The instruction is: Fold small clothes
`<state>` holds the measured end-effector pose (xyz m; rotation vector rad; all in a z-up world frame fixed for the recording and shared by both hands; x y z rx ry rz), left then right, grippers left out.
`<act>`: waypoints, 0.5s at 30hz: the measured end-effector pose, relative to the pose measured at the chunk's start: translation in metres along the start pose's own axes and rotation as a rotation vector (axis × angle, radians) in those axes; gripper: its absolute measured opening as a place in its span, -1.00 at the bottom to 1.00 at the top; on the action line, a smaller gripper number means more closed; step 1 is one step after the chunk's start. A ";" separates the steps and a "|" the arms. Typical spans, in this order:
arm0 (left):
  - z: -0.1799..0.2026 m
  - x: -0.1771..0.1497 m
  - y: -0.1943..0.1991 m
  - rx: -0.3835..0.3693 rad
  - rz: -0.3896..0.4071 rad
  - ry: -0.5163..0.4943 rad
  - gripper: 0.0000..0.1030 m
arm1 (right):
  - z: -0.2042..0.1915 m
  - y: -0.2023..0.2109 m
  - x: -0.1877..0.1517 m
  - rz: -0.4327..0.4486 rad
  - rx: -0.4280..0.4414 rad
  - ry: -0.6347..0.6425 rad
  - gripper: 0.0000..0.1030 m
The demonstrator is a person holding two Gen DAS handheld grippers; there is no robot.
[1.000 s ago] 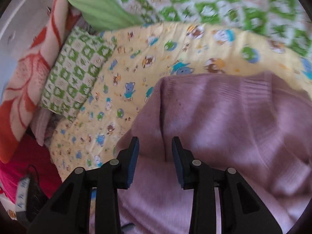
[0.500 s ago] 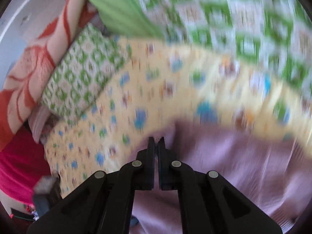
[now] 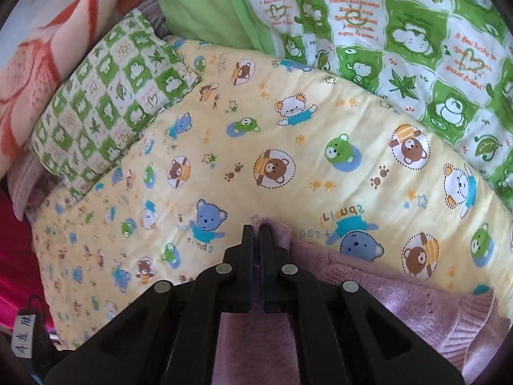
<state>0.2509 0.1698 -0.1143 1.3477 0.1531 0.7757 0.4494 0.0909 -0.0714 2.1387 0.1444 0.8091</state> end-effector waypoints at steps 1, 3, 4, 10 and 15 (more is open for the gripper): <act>-0.001 -0.001 0.004 -0.013 -0.008 -0.004 -0.55 | 0.002 0.007 0.000 0.014 0.004 -0.019 -0.89; -0.001 -0.003 0.015 -0.023 -0.009 -0.026 -0.58 | 0.009 0.034 -0.002 0.061 -0.002 -0.062 -0.61; -0.001 -0.004 0.023 -0.024 -0.002 -0.049 -0.57 | 0.013 0.053 -0.005 0.097 0.001 -0.086 -0.51; 0.016 0.008 0.066 -0.086 0.040 -0.152 -0.08 | 0.079 0.159 -0.067 0.272 -0.047 -0.274 -0.12; 0.064 0.050 0.070 -0.114 0.074 -0.308 0.29 | 0.162 0.214 -0.123 0.214 -0.214 -0.297 -0.12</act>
Point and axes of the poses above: each gripper's, at about its wrist camera, not at the fingertips, and y roughly against the way its jaws point, z to its right, x to its top, the point moved 8 cm from there along -y, roughly the way its jaws point, and after that the axes turned 7 degrees about x, right-handed, at the moved point
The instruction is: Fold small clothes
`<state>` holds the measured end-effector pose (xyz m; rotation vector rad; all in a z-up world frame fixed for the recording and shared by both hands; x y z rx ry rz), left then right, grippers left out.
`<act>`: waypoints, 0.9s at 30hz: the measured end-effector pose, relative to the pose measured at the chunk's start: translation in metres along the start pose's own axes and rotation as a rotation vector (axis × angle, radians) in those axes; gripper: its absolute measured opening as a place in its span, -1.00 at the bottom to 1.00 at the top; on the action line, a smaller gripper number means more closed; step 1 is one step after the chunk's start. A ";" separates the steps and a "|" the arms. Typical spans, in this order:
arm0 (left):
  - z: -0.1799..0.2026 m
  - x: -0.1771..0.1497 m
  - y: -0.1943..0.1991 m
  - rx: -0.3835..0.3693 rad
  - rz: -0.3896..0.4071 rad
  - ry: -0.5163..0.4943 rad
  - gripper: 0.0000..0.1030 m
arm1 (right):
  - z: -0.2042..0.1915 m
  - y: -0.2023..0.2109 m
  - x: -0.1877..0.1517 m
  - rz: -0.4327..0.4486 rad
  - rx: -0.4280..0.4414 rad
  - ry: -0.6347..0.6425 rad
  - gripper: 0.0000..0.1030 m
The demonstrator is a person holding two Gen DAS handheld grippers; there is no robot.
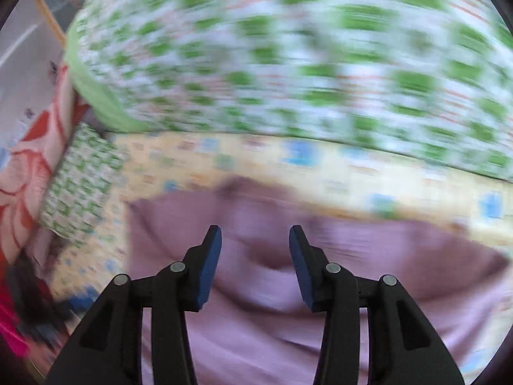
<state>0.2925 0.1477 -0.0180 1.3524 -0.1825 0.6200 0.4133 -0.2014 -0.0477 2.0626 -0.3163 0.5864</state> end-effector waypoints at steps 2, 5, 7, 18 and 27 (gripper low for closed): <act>0.022 0.030 -0.015 -0.018 -0.007 -0.105 0.43 | 0.031 0.008 0.000 -0.033 -0.057 0.031 -0.12; 0.051 0.068 -0.051 -0.007 -0.032 -0.220 0.47 | 0.064 0.005 0.005 -0.110 -0.121 0.106 -0.10; 0.062 0.086 -0.078 -0.001 -0.081 -0.274 0.47 | 0.069 0.000 0.008 -0.139 -0.117 0.152 -0.04; 0.077 0.118 -0.178 0.101 -0.233 -0.501 0.53 | 0.051 -0.063 0.005 -0.325 -0.145 0.499 0.12; 0.096 0.123 -0.178 0.149 -0.188 -0.605 -0.79 | 0.076 0.000 0.041 -0.066 -0.150 0.214 -0.91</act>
Point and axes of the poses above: each gripper's, at about its wrist camera, not at the fingertips, and y roughly against the way its jaws point, z to its right, x to its top, the point moved 8 cm from there along -y, roughly the way its jaws point, and after that the axes turned 7 degrees about x, right-handed, at the moved point
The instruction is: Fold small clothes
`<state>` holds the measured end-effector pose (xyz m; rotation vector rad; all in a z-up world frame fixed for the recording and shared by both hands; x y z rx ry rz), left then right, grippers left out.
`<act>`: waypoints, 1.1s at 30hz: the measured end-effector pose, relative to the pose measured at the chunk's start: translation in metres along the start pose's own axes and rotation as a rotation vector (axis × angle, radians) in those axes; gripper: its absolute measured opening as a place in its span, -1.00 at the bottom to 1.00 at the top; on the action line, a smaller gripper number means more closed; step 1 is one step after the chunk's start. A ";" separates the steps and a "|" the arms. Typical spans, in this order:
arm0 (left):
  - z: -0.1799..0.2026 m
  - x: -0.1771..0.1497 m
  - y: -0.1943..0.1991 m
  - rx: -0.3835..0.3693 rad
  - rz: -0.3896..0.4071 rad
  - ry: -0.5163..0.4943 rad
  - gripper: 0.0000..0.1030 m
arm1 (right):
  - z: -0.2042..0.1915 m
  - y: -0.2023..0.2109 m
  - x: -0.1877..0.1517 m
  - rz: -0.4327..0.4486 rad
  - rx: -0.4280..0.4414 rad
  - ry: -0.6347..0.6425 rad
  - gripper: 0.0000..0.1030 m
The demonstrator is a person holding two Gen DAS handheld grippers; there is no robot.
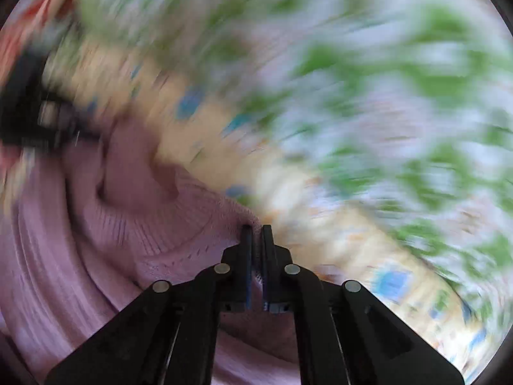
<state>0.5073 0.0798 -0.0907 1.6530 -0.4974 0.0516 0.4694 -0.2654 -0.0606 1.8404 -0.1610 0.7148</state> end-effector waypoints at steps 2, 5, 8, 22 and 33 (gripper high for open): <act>-0.002 0.001 -0.007 0.015 -0.004 0.020 -0.79 | 0.020 -0.001 -0.003 0.010 0.009 -0.116 -0.91; -0.010 0.002 -0.012 0.010 0.003 0.090 -0.78 | 0.018 -0.031 -0.023 -0.075 -0.081 -0.072 -0.91; -0.021 -0.004 -0.005 0.010 0.006 0.127 -0.59 | 0.016 -0.039 -0.026 -0.058 -0.137 -0.103 -0.89; -0.089 -0.118 0.080 0.095 0.035 0.351 -0.22 | -0.073 0.061 -0.067 0.130 0.099 -0.296 -0.64; -0.091 -0.127 0.041 0.093 -0.024 0.498 0.10 | -0.150 0.003 -0.137 -0.018 0.226 -0.336 -0.64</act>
Point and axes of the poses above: each gripper's, at about its wrist camera, not at the fingertips, and y roughly against the way its jaws point, z to its right, x to its top, the point moved 8 cm from there along -y, roughly the way its jaws point, and after that the axes turned 7 degrees about x, right-handed, at the moved point
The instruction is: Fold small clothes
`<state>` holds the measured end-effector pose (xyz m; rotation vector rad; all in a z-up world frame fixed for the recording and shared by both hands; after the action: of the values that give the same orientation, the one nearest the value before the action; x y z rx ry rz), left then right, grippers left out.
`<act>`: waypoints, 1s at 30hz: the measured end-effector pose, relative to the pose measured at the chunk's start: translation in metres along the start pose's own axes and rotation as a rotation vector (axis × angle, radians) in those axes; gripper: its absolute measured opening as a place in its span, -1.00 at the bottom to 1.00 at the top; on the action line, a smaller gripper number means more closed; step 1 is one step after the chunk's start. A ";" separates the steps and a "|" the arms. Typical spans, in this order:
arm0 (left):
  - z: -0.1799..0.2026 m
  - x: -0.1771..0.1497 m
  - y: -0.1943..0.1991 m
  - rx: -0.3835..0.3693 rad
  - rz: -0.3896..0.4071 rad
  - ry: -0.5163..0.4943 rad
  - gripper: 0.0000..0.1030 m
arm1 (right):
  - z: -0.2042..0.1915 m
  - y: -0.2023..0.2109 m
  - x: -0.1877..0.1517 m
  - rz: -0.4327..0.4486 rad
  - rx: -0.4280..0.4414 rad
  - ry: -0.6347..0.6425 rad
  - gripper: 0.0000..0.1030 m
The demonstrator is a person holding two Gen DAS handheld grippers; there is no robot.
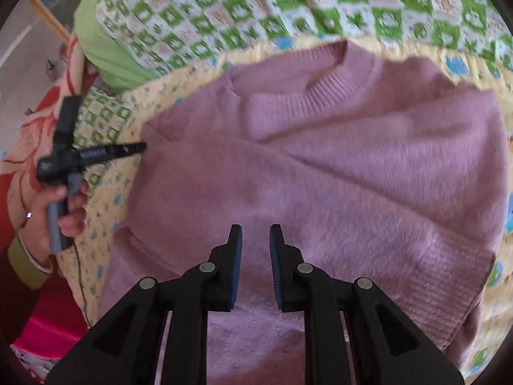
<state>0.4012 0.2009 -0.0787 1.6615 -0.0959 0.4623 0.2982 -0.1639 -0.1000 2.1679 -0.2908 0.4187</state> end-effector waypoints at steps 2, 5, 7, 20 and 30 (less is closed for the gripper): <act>0.001 0.003 -0.015 0.066 -0.020 -0.023 0.10 | 0.032 -0.003 -0.006 -0.007 -0.156 -0.055 -0.64; -0.001 0.006 -0.020 0.098 -0.013 -0.021 0.16 | 0.063 0.012 -0.005 0.035 -0.163 -0.172 -0.70; -0.001 0.007 -0.015 0.095 -0.006 -0.006 0.16 | 0.069 0.028 -0.004 0.064 -0.209 -0.184 -0.70; -0.026 -0.137 0.079 -0.041 -0.035 0.034 0.14 | 0.054 0.124 -0.069 0.169 -0.216 -0.224 -0.28; -0.031 -0.280 0.111 -0.148 -0.126 0.090 0.30 | 0.041 0.159 -0.159 0.145 -0.250 -0.281 -0.26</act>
<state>0.1015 0.1569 -0.0712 1.4900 0.0401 0.4236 0.1043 -0.2808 -0.0700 1.9630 -0.6256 0.1462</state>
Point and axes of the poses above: each gripper's, at about its wrist camera, not at the fingertips, and y roughly against the way its jaws point, z to its right, x to its top, the point moved 8 cm from there along -y, roughly the way its jaws point, and after that the axes turned 7 degrees about x, right-handed, at the moved point
